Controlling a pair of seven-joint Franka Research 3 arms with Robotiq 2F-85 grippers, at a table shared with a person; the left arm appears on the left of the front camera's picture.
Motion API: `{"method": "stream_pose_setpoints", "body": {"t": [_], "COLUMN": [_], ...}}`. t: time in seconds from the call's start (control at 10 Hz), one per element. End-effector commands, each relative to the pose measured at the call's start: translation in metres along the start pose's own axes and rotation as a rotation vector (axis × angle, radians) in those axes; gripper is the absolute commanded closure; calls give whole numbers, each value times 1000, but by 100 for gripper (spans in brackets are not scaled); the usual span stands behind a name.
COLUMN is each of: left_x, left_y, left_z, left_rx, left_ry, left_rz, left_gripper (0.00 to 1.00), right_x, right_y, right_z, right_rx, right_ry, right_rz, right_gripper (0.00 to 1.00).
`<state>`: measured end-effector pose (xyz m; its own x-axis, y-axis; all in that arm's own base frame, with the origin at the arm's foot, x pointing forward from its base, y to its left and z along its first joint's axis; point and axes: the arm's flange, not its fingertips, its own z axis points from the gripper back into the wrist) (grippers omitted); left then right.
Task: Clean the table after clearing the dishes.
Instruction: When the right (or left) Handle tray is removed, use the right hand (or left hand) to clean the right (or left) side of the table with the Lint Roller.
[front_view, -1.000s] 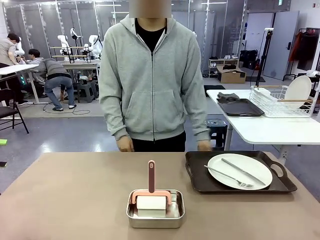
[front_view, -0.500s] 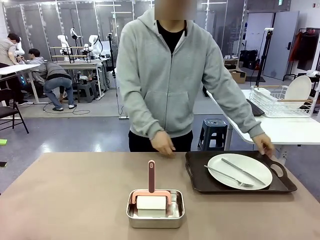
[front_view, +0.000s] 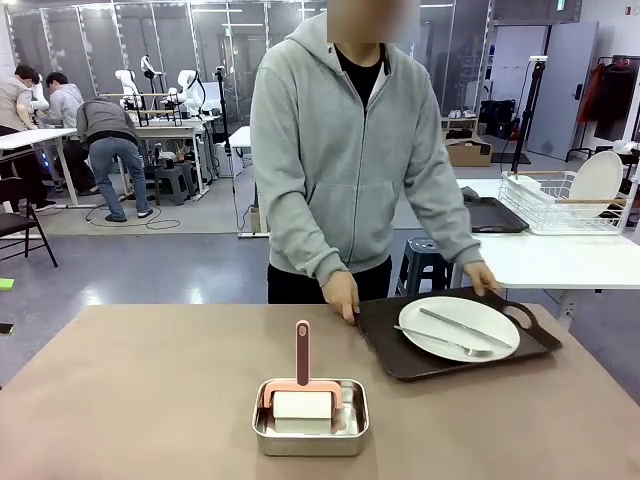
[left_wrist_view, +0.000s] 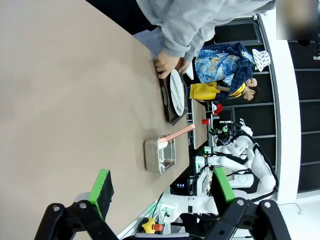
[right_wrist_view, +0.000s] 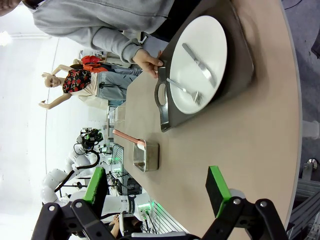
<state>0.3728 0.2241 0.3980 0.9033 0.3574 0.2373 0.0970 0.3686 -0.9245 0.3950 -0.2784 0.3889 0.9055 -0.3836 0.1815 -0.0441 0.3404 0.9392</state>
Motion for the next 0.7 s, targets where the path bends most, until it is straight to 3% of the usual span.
{"method": "stream_pose_setpoints", "body": {"t": [0.0, 0.6], "left_x": [-3, -3], "left_y": [0, 0], "left_z": [3, 3], "left_rx": [-2, -2], "left_ry": [7, 7], "left_rz": [1, 1], "left_gripper": [0, 0], "right_x": [-1, -1], "right_y": [3, 3], "right_z": [0, 0], "right_rx": [0, 0], "right_ry": [0, 0], "right_rz": [1, 1], "right_gripper": [0, 0]}}
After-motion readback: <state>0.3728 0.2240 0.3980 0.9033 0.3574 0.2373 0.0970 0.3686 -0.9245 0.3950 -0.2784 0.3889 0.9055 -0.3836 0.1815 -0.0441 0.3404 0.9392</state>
